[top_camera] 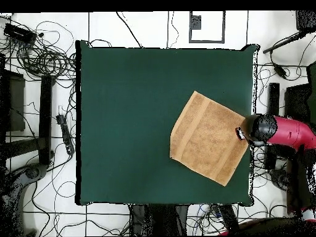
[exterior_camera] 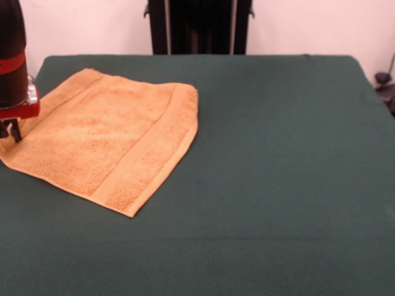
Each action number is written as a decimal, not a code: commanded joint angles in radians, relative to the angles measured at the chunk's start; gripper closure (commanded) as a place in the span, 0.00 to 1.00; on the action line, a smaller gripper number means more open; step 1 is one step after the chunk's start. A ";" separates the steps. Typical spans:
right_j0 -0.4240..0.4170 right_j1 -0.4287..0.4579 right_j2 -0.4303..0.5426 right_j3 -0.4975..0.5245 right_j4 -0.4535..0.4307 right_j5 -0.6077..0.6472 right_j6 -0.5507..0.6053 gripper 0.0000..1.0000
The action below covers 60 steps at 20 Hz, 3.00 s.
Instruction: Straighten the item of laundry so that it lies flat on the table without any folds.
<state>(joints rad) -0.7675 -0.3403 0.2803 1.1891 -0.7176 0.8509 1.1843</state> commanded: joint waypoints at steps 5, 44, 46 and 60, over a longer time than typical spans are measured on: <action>0.133 0.242 0.071 -0.073 0.101 -0.097 0.209 1.00; 0.295 0.359 -0.023 -0.341 0.313 0.007 0.264 1.00; 0.305 0.375 -0.024 -0.369 0.319 0.003 0.267 1.00; 0.360 0.444 -0.021 -0.517 0.345 0.025 0.187 1.00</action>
<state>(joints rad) -0.5165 -0.0844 0.0904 0.6552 -0.4480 1.0086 1.1901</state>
